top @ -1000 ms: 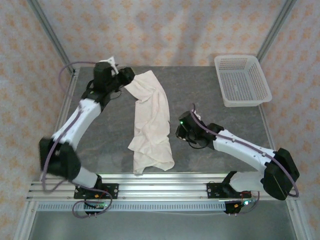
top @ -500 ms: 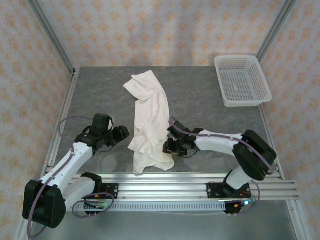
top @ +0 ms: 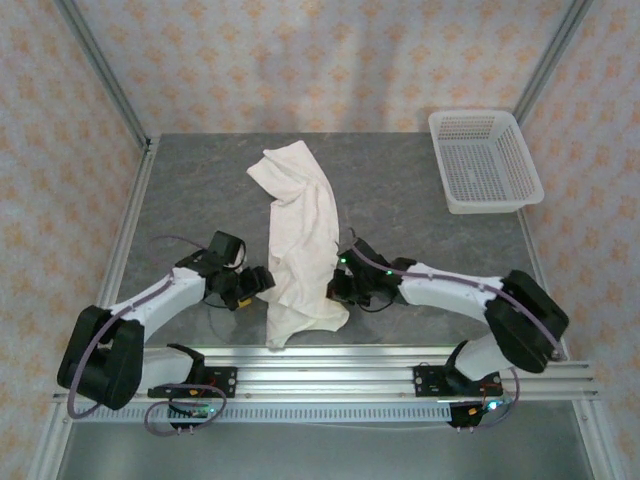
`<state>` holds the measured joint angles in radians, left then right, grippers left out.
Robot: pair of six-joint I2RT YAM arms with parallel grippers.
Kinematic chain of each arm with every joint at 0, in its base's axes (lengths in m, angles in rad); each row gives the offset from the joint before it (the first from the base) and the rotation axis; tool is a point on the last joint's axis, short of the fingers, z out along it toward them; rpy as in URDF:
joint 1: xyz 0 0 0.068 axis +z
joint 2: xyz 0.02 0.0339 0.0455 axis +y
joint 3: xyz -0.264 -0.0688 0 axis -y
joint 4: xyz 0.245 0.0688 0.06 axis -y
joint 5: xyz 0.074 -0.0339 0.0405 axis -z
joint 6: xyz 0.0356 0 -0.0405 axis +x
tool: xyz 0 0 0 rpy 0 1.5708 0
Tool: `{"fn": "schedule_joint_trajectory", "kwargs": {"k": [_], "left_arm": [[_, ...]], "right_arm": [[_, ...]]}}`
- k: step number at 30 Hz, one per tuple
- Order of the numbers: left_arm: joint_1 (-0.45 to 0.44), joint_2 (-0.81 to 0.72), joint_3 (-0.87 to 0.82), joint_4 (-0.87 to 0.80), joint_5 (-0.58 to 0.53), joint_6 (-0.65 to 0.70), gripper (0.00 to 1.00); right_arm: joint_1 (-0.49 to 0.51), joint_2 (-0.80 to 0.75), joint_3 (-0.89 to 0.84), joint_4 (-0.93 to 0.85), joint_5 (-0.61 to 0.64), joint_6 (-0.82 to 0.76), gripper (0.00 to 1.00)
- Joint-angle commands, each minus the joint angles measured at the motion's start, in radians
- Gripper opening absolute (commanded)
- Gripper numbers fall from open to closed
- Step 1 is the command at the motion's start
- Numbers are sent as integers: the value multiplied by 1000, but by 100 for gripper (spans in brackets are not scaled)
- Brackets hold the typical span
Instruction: Fold the inside-out t-shirt
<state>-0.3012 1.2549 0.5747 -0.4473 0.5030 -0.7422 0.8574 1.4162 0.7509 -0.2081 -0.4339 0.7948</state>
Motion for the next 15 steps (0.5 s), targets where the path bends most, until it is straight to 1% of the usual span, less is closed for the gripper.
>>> {"fn": "schedule_joint_trajectory", "kwargs": {"k": [1,3,4,7,9,11,13,15], "left_arm": [[-46,-1,16,55,11,-52,73],[-66,17,23,63,-21,-64,71],[-70,26,19,84,-20,-73,70],[-80,72,-4,195,44,-118,66],[-97,114,-2,231,81,-133,63],[-106,137,0,248,89,-148,60],[-110,141,-11,288,93,-173,53],[-111,147,-15,321,100,-196,49]], "right_arm": [[-12,-60,-55,4,61,34,0],[-17,-63,-56,-4,60,29,0],[-18,-61,-55,0,58,33,0],[-17,-49,-53,22,48,41,0],[-17,-40,-49,23,51,41,0],[-17,-35,-44,20,50,40,0],[-17,-31,-44,14,54,39,0],[-17,-31,-43,10,56,40,0]]}}
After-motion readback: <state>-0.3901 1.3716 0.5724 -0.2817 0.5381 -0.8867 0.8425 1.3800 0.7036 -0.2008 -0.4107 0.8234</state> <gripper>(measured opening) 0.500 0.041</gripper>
